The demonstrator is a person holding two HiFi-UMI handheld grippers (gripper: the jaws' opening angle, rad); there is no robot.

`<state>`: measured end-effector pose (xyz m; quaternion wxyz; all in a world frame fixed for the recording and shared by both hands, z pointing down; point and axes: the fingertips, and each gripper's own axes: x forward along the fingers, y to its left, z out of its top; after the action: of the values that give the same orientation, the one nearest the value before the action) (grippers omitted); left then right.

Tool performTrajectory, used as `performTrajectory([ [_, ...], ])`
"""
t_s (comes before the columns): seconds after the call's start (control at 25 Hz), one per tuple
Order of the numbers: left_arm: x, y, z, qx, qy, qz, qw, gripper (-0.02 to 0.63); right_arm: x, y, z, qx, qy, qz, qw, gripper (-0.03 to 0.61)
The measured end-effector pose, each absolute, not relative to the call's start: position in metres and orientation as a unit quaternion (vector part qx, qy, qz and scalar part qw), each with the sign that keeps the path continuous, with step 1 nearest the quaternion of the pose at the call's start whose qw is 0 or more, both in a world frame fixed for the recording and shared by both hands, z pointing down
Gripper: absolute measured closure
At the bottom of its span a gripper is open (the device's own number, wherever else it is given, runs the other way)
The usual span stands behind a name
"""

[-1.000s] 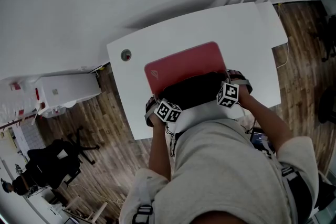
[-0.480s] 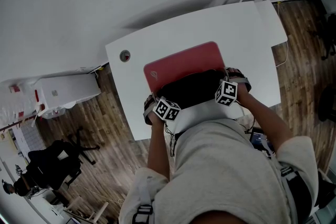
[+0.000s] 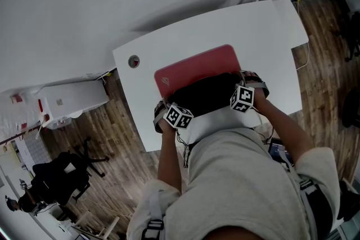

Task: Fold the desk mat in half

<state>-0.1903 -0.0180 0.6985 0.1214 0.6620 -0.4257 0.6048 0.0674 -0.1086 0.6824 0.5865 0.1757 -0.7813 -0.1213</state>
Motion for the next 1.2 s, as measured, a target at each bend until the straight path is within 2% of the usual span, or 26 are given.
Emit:
performTrajectory([
  [1.2,-0.202,-0.052,0.697,0.669,-0.421,0.601,0.116,0.584,0.057,-0.144,0.68,0.197,-0.778,-0.12,0.584,0.526],
])
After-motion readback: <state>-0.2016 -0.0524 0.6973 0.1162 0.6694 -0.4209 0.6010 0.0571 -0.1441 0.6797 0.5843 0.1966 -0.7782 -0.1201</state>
